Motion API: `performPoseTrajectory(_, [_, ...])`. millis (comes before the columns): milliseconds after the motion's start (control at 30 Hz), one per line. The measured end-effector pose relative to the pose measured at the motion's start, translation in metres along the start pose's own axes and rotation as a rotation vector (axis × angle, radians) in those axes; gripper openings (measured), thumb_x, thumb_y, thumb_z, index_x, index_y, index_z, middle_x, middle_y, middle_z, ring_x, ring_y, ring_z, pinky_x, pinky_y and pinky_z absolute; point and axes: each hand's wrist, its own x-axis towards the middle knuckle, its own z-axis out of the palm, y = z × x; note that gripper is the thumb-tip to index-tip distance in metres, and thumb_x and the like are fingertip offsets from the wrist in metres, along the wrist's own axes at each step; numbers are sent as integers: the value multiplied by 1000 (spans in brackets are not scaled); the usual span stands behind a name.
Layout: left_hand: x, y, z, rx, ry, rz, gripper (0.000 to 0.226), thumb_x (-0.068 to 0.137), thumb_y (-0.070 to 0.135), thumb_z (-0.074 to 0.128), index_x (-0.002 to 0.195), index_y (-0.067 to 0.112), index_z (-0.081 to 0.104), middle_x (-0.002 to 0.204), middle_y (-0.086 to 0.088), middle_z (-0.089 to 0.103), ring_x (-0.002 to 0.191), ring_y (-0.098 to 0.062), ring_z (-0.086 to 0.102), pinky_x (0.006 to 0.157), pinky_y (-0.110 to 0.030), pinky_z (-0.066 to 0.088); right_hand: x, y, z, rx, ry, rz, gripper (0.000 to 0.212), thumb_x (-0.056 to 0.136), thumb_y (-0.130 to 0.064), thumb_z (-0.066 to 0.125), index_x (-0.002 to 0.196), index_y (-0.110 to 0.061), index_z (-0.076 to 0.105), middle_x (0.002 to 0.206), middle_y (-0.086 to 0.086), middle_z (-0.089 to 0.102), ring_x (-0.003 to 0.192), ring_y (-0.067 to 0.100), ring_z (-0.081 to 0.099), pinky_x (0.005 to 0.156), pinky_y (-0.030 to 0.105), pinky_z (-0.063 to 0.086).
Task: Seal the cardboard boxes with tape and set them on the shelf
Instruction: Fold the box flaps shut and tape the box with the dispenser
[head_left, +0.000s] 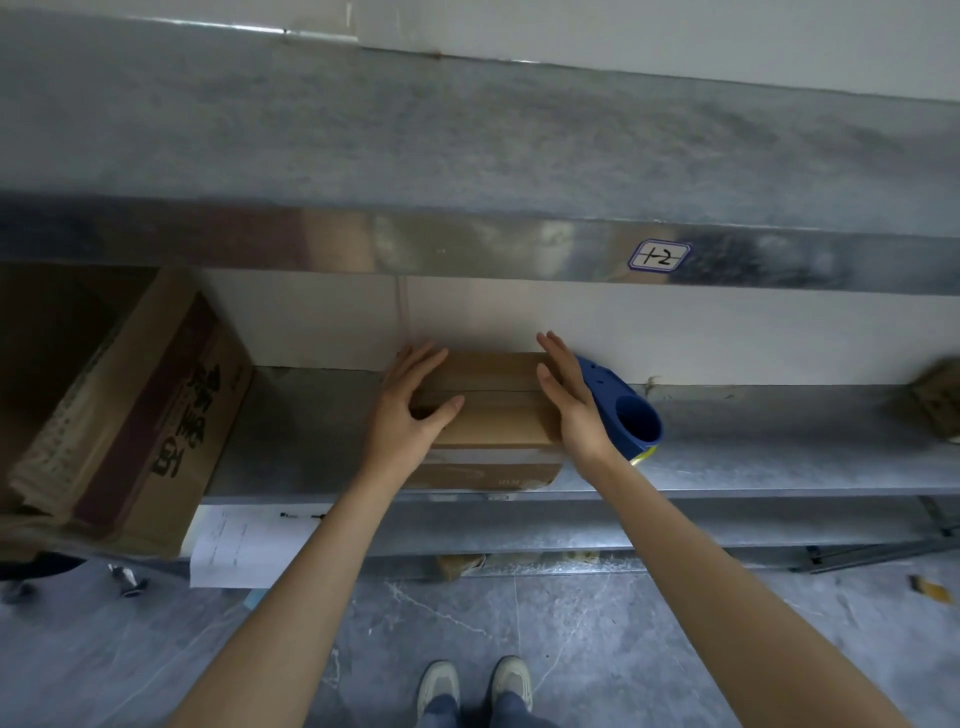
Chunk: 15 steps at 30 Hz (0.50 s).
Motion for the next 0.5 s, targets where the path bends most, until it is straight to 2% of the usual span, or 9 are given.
performPoseTrajectory(100, [-1, 1, -2, -21, 16, -40, 57, 86, 18, 76, 138, 26, 54, 158, 7, 32, 151, -7, 13, 119, -27, 15, 1, -1, 0, -22, 3, 12, 45, 102, -32, 49, 146, -34, 43, 156, -20, 29, 139, -6, 26, 100, 6, 25])
performPoseTrajectory(167, [-3, -1, -6, -3, 14, -47, 62, 85, 20, 77, 141, 24, 51, 159, 2, 26, 150, -10, 15, 120, -29, 17, 2, -2, -1, -67, -6, 4, 43, 103, -29, 48, 146, -32, 44, 156, -18, 29, 139, -5, 26, 100, 3, 25])
performPoseTrajectory(267, [-16, 0, -9, 62, 23, -29, 67, 82, 23, 80, 141, 22, 48, 157, 1, 20, 144, -5, 18, 113, -17, 18, 4, -1, -4, -107, -23, -3, 39, 104, -20, 45, 143, -27, 48, 155, -15, 30, 138, -3, 27, 101, 3, 24])
performPoseTrajectory(333, [-28, 1, -9, 65, 64, -37, 69, 81, 27, 81, 141, 21, 47, 154, 1, 22, 141, -6, 23, 110, -16, 21, 5, -1, -6, -146, -52, -2, 40, 104, -15, 44, 142, -26, 48, 154, -14, 29, 137, -1, 27, 99, 2, 25])
performPoseTrajectory(400, [-36, 2, -8, 55, 122, -64, 73, 79, 33, 82, 141, 21, 44, 148, 1, 27, 134, -6, 31, 107, -18, 27, 6, -3, -8, -171, -73, 5, 43, 103, -12, 44, 143, -28, 46, 153, -14, 29, 135, 0, 28, 100, 7, 26])
performPoseTrajectory(500, [-39, 3, -9, 18, 178, -101, 73, 75, 35, 85, 136, 22, 47, 135, 7, 41, 123, -4, 42, 101, -17, 35, 5, -7, -13, -194, -104, -1, 42, 101, -9, 46, 139, -27, 50, 138, -16, 39, 123, -7, 38, 98, 11, 30])
